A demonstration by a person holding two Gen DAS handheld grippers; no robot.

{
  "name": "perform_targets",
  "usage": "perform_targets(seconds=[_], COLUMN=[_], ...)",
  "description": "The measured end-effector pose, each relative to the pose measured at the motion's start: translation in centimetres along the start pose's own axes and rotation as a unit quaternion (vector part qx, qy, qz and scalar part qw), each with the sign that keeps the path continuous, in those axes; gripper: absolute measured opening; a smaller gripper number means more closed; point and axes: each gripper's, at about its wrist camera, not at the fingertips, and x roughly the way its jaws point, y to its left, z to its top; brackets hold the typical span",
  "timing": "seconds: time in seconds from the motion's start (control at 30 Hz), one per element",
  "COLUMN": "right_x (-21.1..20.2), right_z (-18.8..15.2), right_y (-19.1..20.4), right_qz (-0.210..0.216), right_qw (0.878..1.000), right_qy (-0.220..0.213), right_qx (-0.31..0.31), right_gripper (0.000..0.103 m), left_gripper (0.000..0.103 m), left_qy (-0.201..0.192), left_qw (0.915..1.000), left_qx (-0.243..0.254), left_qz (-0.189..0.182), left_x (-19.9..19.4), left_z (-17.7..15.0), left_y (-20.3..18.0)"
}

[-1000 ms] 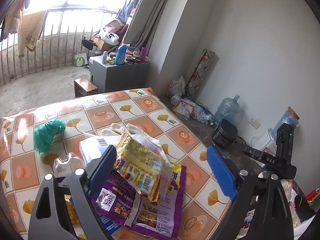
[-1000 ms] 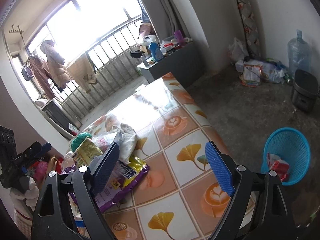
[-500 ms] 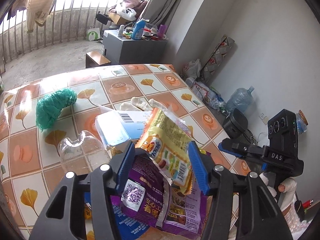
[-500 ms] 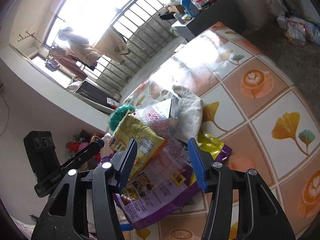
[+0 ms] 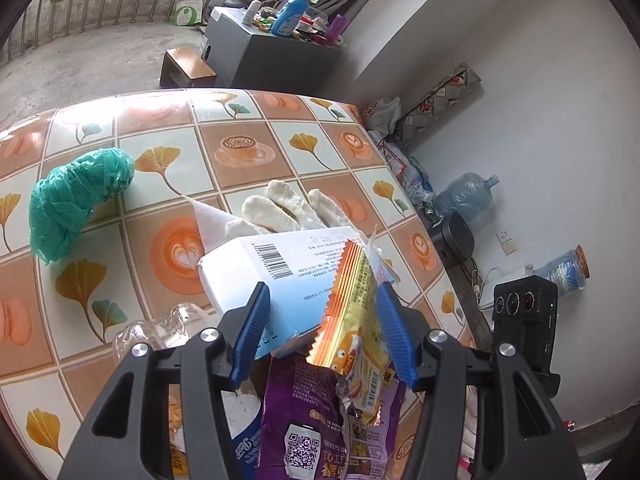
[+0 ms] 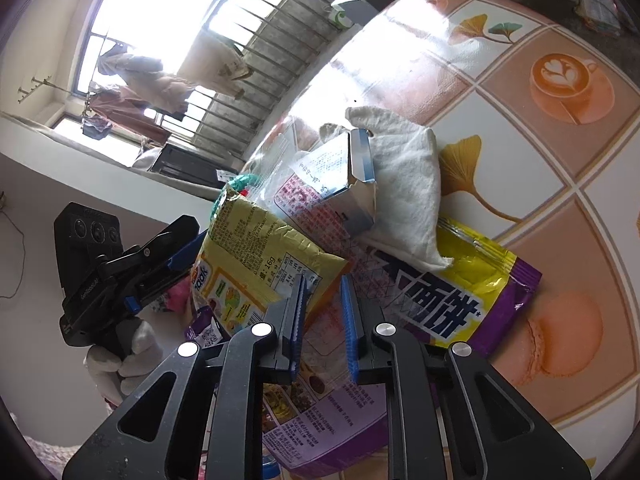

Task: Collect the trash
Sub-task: 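Grasp the yellow snack bag with the left gripper while the right grasps a clear packet, then lift the yellow bag and the clear packet out of the pile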

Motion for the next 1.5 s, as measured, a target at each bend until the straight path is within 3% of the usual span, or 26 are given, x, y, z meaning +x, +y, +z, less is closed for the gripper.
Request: perform_targets(seconds=[0.17,0.37,0.5,0.63,0.73,0.9,1.03,1.13,1.23,1.37,1.5], right_x=[1.4,0.6,-0.2,-0.8,-1.5,-2.7,-4.1,-4.3,-4.0,-3.2,-3.5], right_z=[0.5,0.3,0.2,-0.2,-0.7,-1.2,-1.1,-0.9,-1.0,-1.9,-2.1], right_y=[0.3,-0.8,-1.1,-0.8,-0.6,-0.4,-1.9,-3.5,-4.2,-4.8,-5.2], right_qz=[0.006,0.016,0.019,0.022,0.025,0.029,0.016,0.005,0.000,0.015,0.007], right_qw=[1.000,1.000,1.000,0.999,0.999,0.998,0.998,0.997,0.998,0.998,0.998], right_qy=[0.003,-0.004,-0.012,-0.021,-0.027,-0.045,-0.068,-0.070,-0.059,-0.020,-0.018], right_qx=[0.000,0.004,0.000,-0.012,-0.020,-0.026,-0.005,0.019,0.032,0.065,0.063], right_gripper=[0.010,0.008,0.006,0.006,0.006,0.011,0.030,0.036,0.045,0.047,0.049], left_gripper=[0.054,0.054,0.052,0.032,0.015,0.011,0.010,0.010,0.010,0.010,0.010], left_qy=[0.009,0.005,-0.002,-0.004,-0.013,-0.037,-0.048,-0.046,-0.045,-0.046,-0.045], left_qw=[0.9978,0.9930,0.9942,0.9943,0.9937,0.9952,0.9963,0.9966,0.9964,0.9953,0.9944], left_qx=[0.016,0.064,0.088,0.106,0.111,0.090,0.070,0.061,0.061,0.068,0.073], left_qz=[-0.064,-0.099,-0.061,-0.005,0.009,-0.002,0.016,0.032,0.037,0.050,0.062], left_x=[-0.6,-1.4,-1.1,-0.4,-0.5,-1.9,-2.4,-2.3,-2.1,-1.9,-1.6], left_z=[-0.8,-1.9,-2.5,-2.9,-3.0,-2.8,-2.6,-2.6,-2.7,-2.8,-2.9], left_y=[-1.2,-3.5,-4.5,-4.8,-4.6,-3.6,-2.3,-1.6,-1.3,-1.3,-1.3])
